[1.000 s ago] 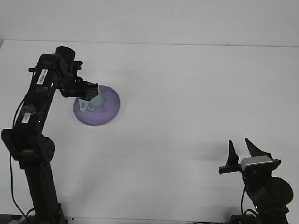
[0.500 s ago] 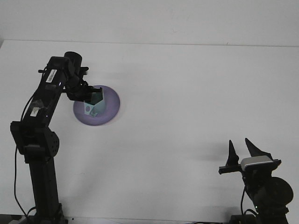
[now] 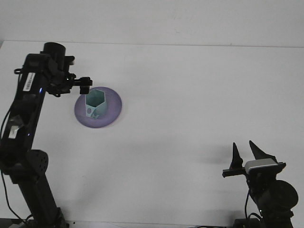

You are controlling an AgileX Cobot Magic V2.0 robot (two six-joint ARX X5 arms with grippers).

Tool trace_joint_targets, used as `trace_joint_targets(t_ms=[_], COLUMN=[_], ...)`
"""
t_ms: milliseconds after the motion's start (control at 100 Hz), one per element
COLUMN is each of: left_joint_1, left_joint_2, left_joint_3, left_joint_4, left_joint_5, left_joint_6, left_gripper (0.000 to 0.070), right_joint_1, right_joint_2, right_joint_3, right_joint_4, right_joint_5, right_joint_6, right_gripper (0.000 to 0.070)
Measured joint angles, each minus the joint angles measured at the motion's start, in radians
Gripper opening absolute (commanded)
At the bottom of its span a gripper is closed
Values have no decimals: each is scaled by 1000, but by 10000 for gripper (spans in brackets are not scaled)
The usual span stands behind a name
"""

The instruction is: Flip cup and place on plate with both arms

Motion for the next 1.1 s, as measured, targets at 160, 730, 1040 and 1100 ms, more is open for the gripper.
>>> trace_joint_targets(t_ms=[160,730,1040,1100], left_joint_1=[32,59,58,58], left_joint_2=[-171,-797,-1382,-1489], left_joint_3=[1,-266,-1126,-1291], left_joint_4=[2,155,743,845], left_joint_5=[0,-1,-1,3], left_joint_6=[0,31,52,52], left_gripper=[305,13,12,12], right_joint_1=[0,0,0,0], right_joint_2=[0,0,0,0], right_joint_3=[0,0,0,0], right_joint_4=[0,5,6,6], right_joint_5=[0,0,5,27], right_joint_6=[0,0,4,5], right_gripper=[347,333,0,0])
